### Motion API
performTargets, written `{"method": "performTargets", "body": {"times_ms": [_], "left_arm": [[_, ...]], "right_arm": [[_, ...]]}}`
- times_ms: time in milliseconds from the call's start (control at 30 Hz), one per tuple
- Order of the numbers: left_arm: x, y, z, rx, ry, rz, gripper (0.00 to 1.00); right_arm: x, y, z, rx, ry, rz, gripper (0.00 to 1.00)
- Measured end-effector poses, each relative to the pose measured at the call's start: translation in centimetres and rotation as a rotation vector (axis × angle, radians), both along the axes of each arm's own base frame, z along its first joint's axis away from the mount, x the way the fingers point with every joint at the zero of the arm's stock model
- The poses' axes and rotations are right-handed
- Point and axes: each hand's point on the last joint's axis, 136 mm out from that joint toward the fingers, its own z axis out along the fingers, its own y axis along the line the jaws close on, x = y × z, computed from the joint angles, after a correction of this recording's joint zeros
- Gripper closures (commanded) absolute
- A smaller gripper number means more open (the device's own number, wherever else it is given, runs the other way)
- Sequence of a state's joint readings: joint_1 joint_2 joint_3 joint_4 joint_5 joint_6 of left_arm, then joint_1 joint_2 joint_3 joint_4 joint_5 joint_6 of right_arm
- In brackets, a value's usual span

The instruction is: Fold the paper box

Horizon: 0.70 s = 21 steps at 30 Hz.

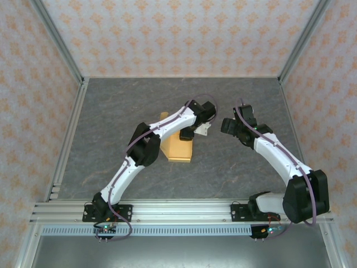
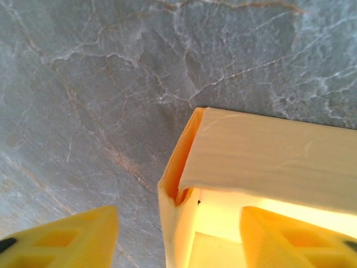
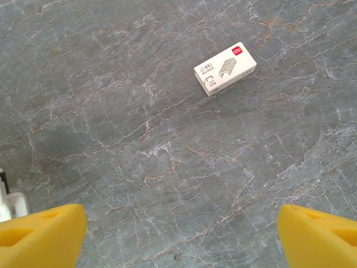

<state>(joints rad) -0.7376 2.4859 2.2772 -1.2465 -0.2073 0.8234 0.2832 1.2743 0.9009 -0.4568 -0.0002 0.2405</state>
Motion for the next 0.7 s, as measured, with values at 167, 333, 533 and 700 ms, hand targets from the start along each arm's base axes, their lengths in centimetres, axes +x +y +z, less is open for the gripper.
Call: {"method": "performTargets", "body": {"times_ms": [167, 333, 533, 700], "left_arm": [[0.2, -0.1, 2.2, -0.08, -0.017, 0.043, 0.28], [0.2, -0.2, 5.3, -0.176, -0.047, 0.079, 0.28], [-0.5, -0.2, 11.4, -0.411, -0.085, 0.198, 0.3], [-0.8, 1.8, 19.5, -0.698, -0.201, 0.393, 0.31]], "right_arm": [[0.0, 0.1, 0.0, 0.006, 0.0, 0.005, 0.11], [-0.1, 0.3, 0.4, 0.015, -0.008, 0.011, 0.11], [0.0, 3.1, 1.9, 0.111, -0.054, 0.14, 0.14], [-0.1, 9.8, 1.3, 0.186, -0.023, 0.376, 0.12]]}}
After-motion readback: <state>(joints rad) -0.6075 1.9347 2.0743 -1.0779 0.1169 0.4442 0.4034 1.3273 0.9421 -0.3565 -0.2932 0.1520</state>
